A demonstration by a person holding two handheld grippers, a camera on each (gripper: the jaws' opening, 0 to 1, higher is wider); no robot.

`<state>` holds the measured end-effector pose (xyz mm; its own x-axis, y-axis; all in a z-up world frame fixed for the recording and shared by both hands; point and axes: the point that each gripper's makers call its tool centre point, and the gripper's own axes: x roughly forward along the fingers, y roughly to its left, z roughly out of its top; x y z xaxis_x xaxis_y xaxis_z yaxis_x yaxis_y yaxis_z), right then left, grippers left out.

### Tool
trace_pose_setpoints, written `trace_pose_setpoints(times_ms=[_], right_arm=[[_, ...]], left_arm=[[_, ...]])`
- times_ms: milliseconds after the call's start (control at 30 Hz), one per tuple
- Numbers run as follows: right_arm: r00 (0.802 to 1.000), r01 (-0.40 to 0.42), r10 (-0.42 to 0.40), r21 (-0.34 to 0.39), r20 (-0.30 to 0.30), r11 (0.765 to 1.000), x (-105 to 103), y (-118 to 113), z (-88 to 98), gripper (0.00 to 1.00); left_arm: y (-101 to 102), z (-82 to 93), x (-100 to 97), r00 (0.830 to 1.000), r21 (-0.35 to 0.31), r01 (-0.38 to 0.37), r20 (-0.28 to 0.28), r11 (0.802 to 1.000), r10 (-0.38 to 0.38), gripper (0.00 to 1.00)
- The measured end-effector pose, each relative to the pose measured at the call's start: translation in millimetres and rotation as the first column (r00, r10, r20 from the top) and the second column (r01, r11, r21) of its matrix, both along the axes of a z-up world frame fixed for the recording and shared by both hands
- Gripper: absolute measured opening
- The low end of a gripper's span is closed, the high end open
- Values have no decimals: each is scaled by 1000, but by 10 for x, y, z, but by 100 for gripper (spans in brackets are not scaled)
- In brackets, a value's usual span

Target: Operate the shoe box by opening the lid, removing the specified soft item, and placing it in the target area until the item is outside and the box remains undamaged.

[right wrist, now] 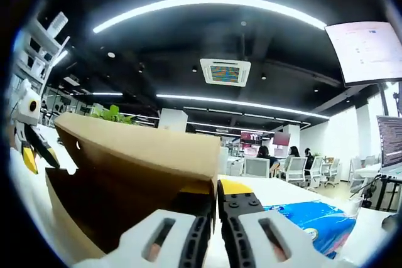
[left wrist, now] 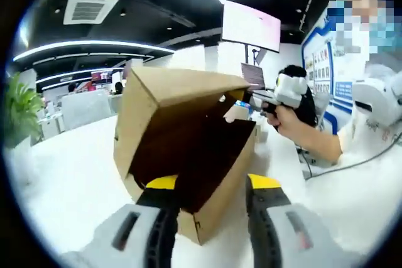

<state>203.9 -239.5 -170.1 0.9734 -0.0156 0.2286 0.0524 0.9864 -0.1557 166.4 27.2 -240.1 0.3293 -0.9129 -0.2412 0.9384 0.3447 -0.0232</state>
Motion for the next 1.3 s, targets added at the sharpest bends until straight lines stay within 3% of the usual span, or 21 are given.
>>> trace_pose_setpoints(times_ms=[33, 100, 133, 167, 233, 267, 333, 433, 533, 600, 700, 833, 967, 1067, 1300], right_arm=[[1000, 1, -1, -1, 0, 1000, 0, -1, -1, 0], [1000, 2, -2, -2, -1, 1000, -6, 5, -9, 0], [1000, 4, -4, -4, -2, 1000, -8, 5, -13, 0], [1000, 4, -4, -5, -3, 1000, -12, 7, -14, 0], [1000, 3, -3, -9, -11, 1000, -21, 7, -22, 0], [1000, 2, -3, -10, -11, 1000, -25, 6, -23, 0], [1000, 3, -3, -10, -12, 1000, -30, 5, -27, 0], [1000, 7, -8, -19, -13, 1000, -47, 11, -41, 0], [1000, 6, -7, -12, -19, 1000, -63, 17, -63, 0], [1000, 8, -8, -17, -23, 1000, -78, 21, -75, 0], [1000, 12, -13, -31, -26, 999, -94, 14, -94, 0], [999, 12, -13, -36, -33, 999, -66, -7, -85, 0], [999, 11, -12, -48, -35, 999, -114, 16, -119, 0], [999, 11, -14, -60, -40, 998, -136, 26, -147, 0], [999, -9, 7, -61, -35, 998, -158, 45, -167, 1]], left_arm=[[29, 11, 40, 999, -13, -40, -4, 999, 40, 54], [78, 85, 133, 993, -70, -115, 7, 991, 116, 52], [149, 145, 252, 979, -122, -203, 7, 972, 205, 50], [184, 154, 285, 973, -129, -227, 10, 965, 230, 52], [232, 199, 310, 962, -167, -272, -81, 948, 262, 58], [212, 286, 242, 967, -226, -244, -135, 943, 217, 58], [219, 354, 206, 963, -267, -239, -191, 934, 192, 60], [227, 404, 185, 957, -246, -273, -172, 930, 236, 64], [195, 503, 173, 954, -269, -292, -148, 918, 260, 64], [198, 564, 184, 951, -290, -308, -137, 906, 279, 62], [294, 624, 292, 927, -298, -373, -94, 879, 362, 53], [252, 527, 261, 934, -275, -355, -152, 894, 324, 51], [261, 515, 267, 927, -287, -371, -172, 883, 334, 46], [230, 486, 234, 929, -279, -357, -200, 891, 310, 41], [207, 484, 203, 928, -259, -362, -196, 895, 318, 35]])
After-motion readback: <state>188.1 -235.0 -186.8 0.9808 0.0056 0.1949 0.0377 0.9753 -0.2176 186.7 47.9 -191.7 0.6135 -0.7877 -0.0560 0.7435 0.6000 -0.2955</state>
